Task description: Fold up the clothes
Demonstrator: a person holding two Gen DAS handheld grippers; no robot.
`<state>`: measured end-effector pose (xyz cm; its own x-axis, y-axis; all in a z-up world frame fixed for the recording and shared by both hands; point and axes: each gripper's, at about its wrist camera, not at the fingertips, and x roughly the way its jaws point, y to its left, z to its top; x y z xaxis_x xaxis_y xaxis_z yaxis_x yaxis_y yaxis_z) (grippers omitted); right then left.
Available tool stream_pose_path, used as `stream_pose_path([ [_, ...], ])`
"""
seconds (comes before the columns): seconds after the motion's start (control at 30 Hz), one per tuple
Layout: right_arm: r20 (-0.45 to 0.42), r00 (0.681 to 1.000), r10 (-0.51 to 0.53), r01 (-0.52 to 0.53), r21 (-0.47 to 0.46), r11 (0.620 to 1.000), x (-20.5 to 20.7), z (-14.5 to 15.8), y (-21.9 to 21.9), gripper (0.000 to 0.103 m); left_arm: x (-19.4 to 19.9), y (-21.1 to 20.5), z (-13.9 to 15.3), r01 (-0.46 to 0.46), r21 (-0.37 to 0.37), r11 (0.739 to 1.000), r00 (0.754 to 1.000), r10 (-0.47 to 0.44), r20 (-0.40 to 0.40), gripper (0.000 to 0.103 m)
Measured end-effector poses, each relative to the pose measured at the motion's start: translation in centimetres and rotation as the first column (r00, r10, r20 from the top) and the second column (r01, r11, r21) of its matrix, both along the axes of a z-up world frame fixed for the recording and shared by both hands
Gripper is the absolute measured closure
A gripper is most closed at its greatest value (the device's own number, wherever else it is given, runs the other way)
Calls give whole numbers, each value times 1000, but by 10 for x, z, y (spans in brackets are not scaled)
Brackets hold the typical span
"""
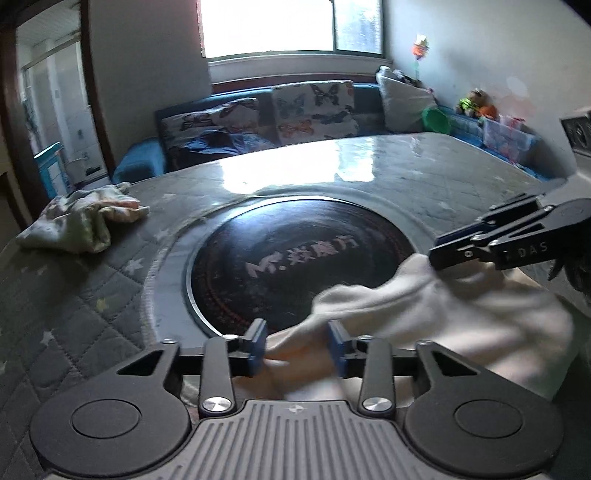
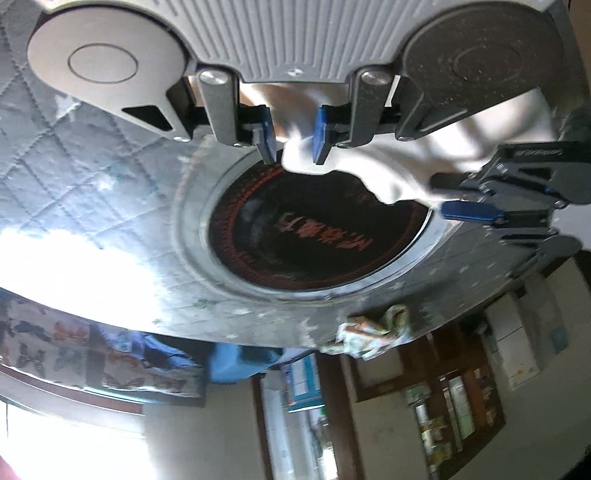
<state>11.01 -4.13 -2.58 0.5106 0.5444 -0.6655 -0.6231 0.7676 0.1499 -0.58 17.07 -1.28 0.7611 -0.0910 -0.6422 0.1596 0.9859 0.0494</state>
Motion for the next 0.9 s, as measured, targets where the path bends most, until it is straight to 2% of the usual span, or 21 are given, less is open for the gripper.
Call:
stream_pose_path([
  [0.1,10,1000,-18,18,12,1000,0,6,-4,77,-5,8,8,-43,-30,999,999,44,22,28],
  [0.13,15,1000,-13,12,18,1000,-3,9,-5,67,-9,9,11,-54,-36,998,998,55,41,23],
  [0.17,25,1000,-9,8,19,1000,-7,11,-5,60,-13,11,15,-64,-41,997,996,66,60,8],
  [0.2,36,999,-1,1,17,1000,-11,13,-6,59,-17,12,18,-74,-47,996,994,78,79,0],
  [0.23,43,999,11,-11,15,1000,-16,15,-5,59,-22,13,21,-81,-55,995,992,85,94,0],
  [0.33,46,998,37,-38,16,999,-28,18,-3,41,-32,15,24,-90,-73,993,990,97,100,0],
  [0.4,47,997,58,-59,12,998,-35,19,-1,39,-35,14,22,-104,-69,992,989,110,96,2],
  [0.43,50,997,67,-67,5,998,-38,18,1,35,-37,14,20,-108,-62,992,989,114,94,7],
  [0.47,52,996,70,-70,0,998,-41,18,3,30,-38,14,18,-114,-59,992,989,119,86,22],
  [0.53,54,996,77,-77,-3,997,-46,19,3,29,-38,16,11,-130,-59,990,989,134,56,26],
  [0.6,63,994,87,-86,-12,996,-51,19,5,28,-38,18,4,-147,-60,987,989,148,27,55],
  [0.63,68,994,89,-88,-16,996,-53,19,5,22,-38,19,0,-158,-63,986,987,159,12,62],
  [0.67,74,993,92,-90,-21,996,-56,19,6,19,-39,21,-2,-168,-68,983,986,168,-1,77],
  [0.73,81,992,96,-94,-32,995,-59,18,6,19,-42,24,-4,-189,-78,979,982,189,-10,79],
  [0.77,81,992,99,-97,-35,995,-61,17,6,19,-43,26,-4,-200,-83,976,980,200,-10,76],
  [0.8,79,992,101,-98,-36,995,-62,16,6,19,-45,27,-3,-210,-89,974,978,210,-6,59],
  [0.83,77,992,100,-98,-34,995,-62,16,5,19,-46,29,-1,-220,-94,971,975,220,-3,51],
  [0.9,75,992,97,-95,-30,995,-63,15,4,18,-49,29,2,-226,-96,969,974,228,7,46],
])
